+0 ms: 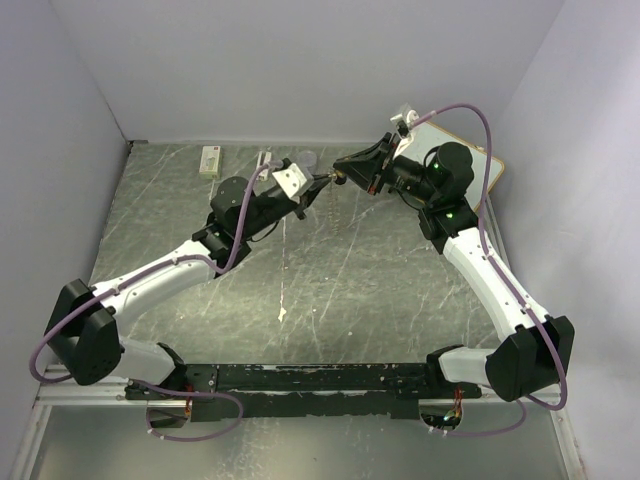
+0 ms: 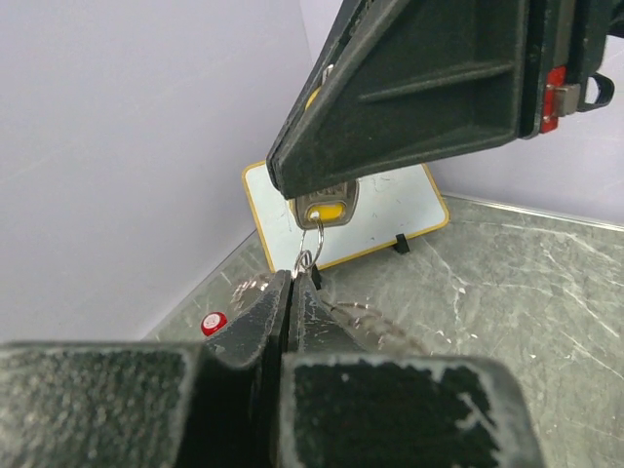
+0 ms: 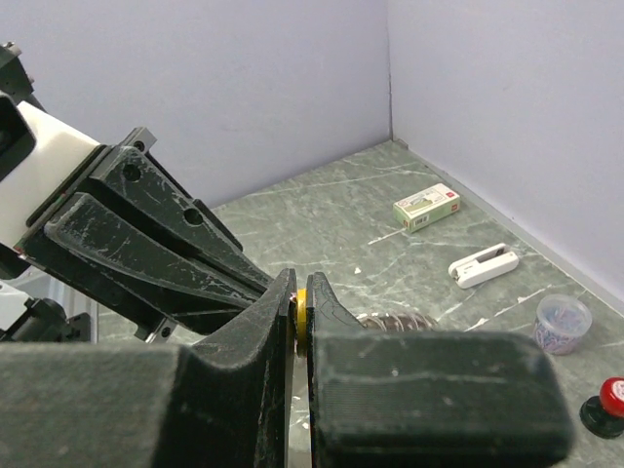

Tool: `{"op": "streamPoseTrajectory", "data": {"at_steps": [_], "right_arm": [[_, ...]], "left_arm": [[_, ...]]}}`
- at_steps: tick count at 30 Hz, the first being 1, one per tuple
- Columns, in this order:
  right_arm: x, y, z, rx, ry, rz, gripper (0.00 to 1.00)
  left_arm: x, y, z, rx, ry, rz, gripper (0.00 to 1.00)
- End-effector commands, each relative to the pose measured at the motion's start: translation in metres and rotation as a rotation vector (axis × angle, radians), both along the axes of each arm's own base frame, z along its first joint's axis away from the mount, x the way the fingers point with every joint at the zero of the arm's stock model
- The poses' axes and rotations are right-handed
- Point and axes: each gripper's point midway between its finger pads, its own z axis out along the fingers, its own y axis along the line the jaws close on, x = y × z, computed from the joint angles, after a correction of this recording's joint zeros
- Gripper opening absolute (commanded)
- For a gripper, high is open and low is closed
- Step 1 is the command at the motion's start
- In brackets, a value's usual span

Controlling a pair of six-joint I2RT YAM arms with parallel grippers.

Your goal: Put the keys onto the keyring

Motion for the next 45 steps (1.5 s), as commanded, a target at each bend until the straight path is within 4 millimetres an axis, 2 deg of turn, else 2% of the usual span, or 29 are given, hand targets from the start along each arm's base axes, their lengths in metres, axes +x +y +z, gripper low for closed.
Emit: {"op": "streamPoseTrajectory", "data": {"at_steps": [1,10,18,31,45], "right_arm": [[-0.001,-0.005,0.01,0.004,-0.033,-0.032,0.0],[0.002,-0.009,-0.012,-0.002,0.011,-0.065,0.0],[0.003,-0.006,-0.019,0.01,0.026,-0.049,0.0],[0.0,-0.012,0.004,-0.003,-0.027,-0.083,0.0],[0.0,-0.014,0.021,0.002,-0.053,-0.1,0.0]], "left_arm": [[-0.011,0.014,0.032,-0.104,-0.078,0.018,0.07],[-0.014,0.036,0.047,-0.234,-0.089,0.072,0.07],[-0.014,0.033,0.049,-0.29,-0.076,0.049,0.07],[-0.008,0.04,0.026,-0.302,-0.036,0.094,0.07],[-0.008,0.05,0.014,-0.367,-0.019,0.116,0.07]]}}
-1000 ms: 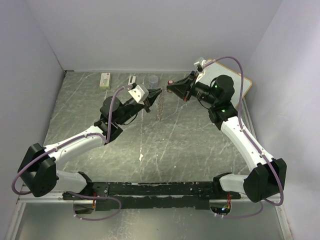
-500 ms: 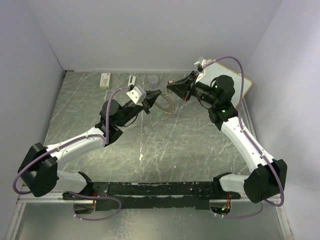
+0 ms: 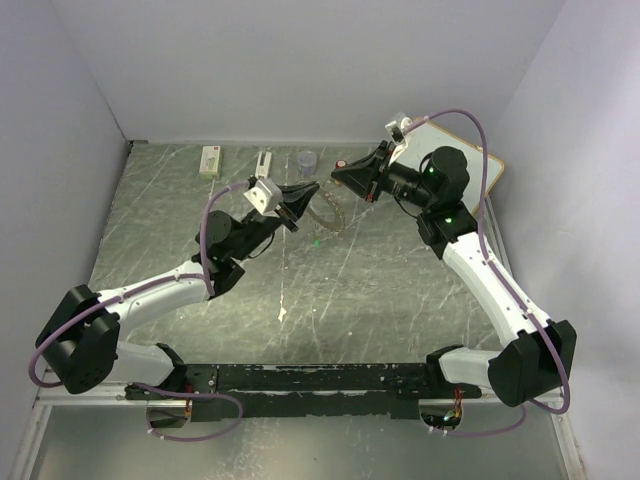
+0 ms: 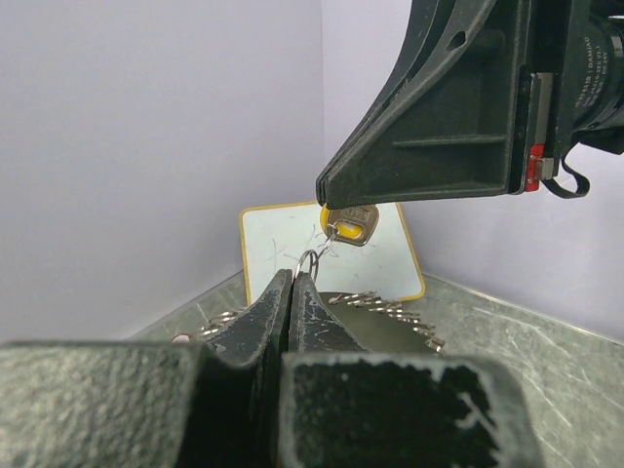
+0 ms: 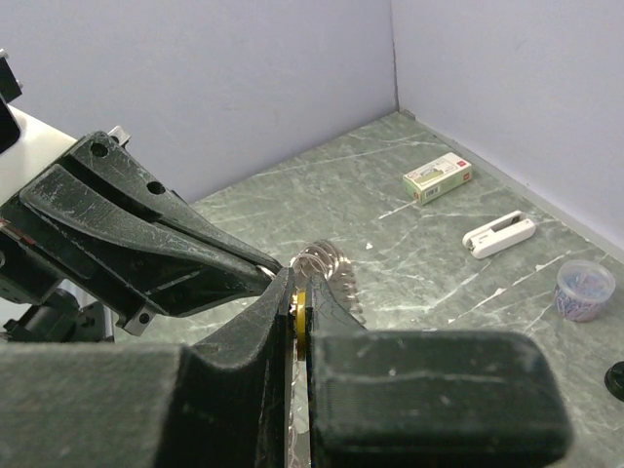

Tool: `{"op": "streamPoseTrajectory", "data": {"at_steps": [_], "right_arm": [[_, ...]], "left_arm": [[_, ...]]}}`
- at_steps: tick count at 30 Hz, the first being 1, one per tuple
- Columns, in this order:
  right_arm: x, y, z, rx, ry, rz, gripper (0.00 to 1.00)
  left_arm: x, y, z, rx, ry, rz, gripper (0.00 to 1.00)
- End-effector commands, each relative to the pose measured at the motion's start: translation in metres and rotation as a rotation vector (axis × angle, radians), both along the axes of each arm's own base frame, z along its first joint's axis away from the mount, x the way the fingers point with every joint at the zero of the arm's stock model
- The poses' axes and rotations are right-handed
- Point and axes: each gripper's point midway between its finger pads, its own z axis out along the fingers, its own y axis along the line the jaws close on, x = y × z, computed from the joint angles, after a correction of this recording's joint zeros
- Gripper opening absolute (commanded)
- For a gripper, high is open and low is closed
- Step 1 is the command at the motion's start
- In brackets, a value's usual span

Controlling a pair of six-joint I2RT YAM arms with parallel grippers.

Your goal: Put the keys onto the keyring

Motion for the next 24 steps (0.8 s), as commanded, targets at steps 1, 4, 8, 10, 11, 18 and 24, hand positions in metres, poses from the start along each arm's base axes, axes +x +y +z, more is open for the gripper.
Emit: {"op": "streamPoseTrajectory", "data": {"at_steps": [1,4,8,10,11,18,24], "right_arm": [[0.005,-0.015,0.042,0.024,-0.128,-0.078,0.0],[0.005,-0.015,0.045,0.022,-0.134,-0.078,0.0],[0.003,-0.015,0.048,0.021,-0.138,-0.075,0.0],[0.003,-0.015,0.05,0.019,-0.14,-0.076,0.0],[0.003,-0.015,0.051,0.018,-0.142,-0.074,0.0],[0.002,-0.015,0.053,0.013,-0.142,-0.073,0.0],[0.004,-0.015,0.052,0.003,-0.135,-0.073,0.0]], "left_arm": [[0.008,0.019,0.015,-0.085,-0.029,0.079,0.07],[0.009,0.018,0.012,-0.085,-0.024,0.076,0.07],[0.011,0.017,0.007,-0.087,-0.013,0.076,0.07],[0.012,0.016,0.003,-0.087,-0.004,0.074,0.07],[0.012,0.015,0.001,-0.088,0.0,0.071,0.07],[0.014,0.015,-0.013,-0.107,0.028,0.071,0.07],[0.019,0.015,-0.028,-0.113,0.063,0.077,0.09]]}}
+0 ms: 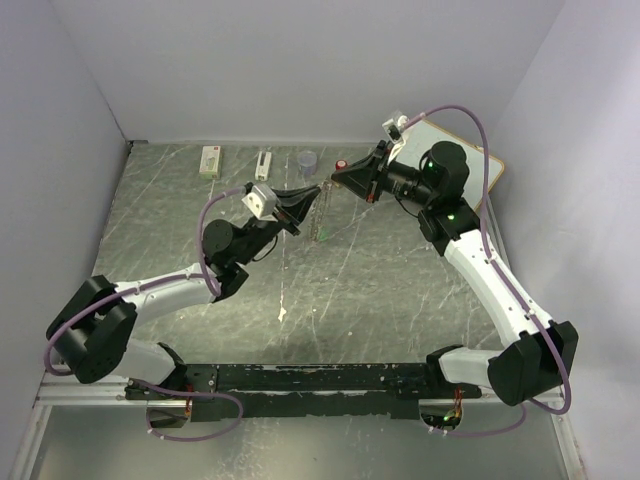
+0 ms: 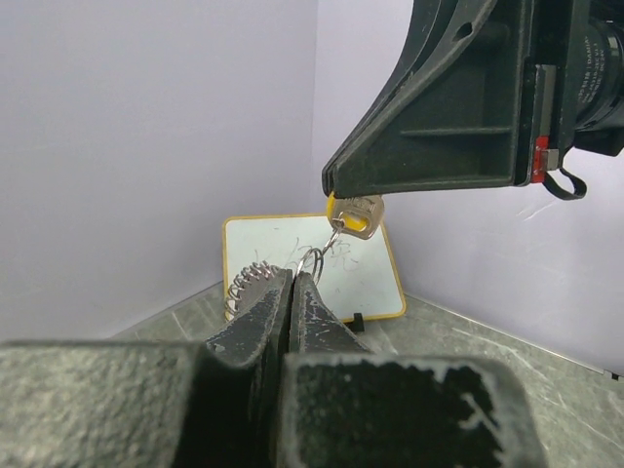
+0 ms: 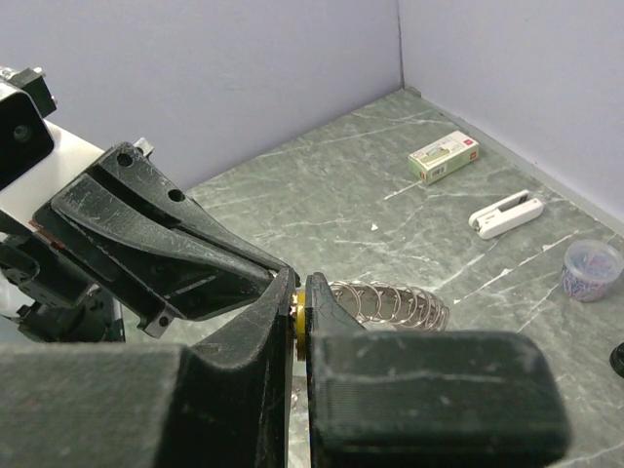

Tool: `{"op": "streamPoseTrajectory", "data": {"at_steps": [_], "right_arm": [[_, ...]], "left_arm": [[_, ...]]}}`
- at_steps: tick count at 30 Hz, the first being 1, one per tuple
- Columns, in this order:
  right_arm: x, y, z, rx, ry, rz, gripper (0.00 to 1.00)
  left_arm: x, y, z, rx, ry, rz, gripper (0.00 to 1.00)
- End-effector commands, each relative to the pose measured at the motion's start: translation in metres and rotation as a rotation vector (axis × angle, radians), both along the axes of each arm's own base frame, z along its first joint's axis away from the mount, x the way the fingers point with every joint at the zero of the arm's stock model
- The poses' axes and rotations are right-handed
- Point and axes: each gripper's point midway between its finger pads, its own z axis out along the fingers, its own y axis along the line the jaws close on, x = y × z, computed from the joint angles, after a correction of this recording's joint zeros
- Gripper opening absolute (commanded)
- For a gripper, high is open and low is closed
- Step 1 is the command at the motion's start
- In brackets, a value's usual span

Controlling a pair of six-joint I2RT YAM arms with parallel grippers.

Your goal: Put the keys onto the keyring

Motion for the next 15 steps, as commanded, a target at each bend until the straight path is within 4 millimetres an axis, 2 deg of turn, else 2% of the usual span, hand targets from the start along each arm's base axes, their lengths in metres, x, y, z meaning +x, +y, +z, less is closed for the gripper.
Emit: {"op": "streamPoseTrajectory", "data": {"at_steps": [1,8,11,15], "right_arm": [[0.009,-0.015,0.052,0.038,-0.167,-0.086,0.0],[0.011,-0.016,0.051,0.029,-0.163,-0.093,0.0],[0.012,-0.016,0.05,0.025,-0.16,-0.095,0.0],[0.012,-0.016,0.049,0.021,-0.161,-0.094,0.0]], "left_arm": [[0.021,0.018,-0.019,-0.02,0.062,0.104,0.13],[0.03,0.031,-0.031,-0.015,0.1,0.132,0.44],[0.031,0.038,-0.033,-0.009,0.107,0.147,0.51],[0.026,0.042,-0.025,0.02,0.077,0.152,0.57]]}}
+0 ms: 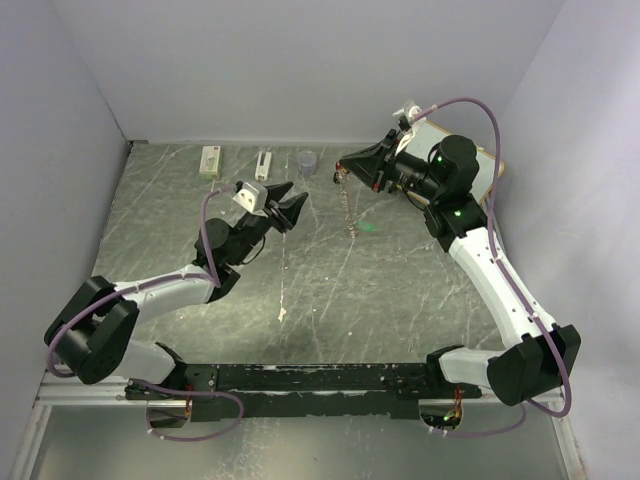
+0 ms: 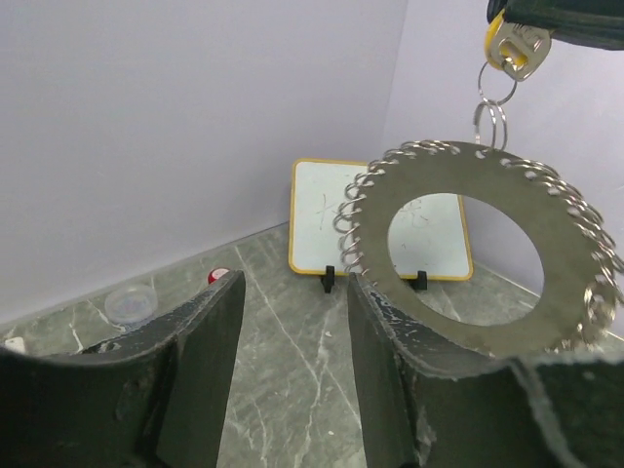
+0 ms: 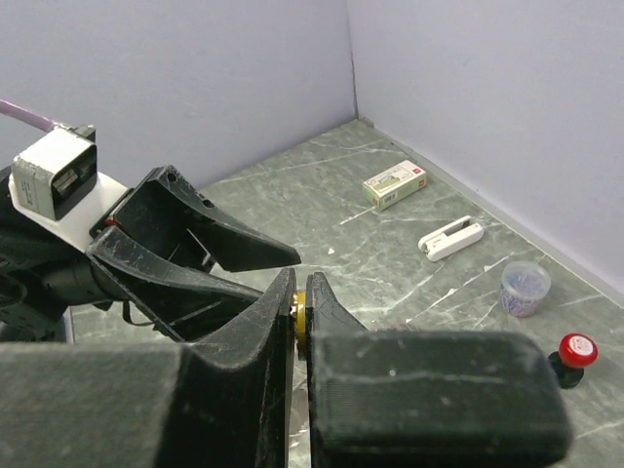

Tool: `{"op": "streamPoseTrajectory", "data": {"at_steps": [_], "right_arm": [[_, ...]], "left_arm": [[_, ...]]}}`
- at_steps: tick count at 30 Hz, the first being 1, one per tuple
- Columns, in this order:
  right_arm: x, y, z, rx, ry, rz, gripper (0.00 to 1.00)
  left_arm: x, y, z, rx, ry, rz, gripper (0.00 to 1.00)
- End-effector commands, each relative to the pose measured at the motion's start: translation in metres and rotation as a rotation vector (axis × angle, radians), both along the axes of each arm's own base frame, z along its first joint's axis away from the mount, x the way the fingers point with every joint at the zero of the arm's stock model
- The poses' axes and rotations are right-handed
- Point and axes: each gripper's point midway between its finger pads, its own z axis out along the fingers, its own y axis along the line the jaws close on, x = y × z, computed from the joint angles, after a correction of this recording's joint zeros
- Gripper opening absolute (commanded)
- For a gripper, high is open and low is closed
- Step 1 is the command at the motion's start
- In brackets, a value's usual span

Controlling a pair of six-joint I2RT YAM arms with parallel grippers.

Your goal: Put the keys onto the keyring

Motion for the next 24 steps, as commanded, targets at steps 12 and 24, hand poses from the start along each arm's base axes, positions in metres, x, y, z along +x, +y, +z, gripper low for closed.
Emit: {"op": "streamPoseTrajectory", "data": {"at_steps": [12,24], "right_arm": [[-0.002,-0.004,0.023,0.018,-0.081,-0.017,0.0],[0.006,-0.002,0.022,0.032,-0.066,-0.026,0.0]], "left_arm": [[-0.018,-0.015,0.059,0.158,-0.156,-0.108,0.62],[-0.022,-0.043,0.069,0.268,-0.158,-0.14,0.62]]}}
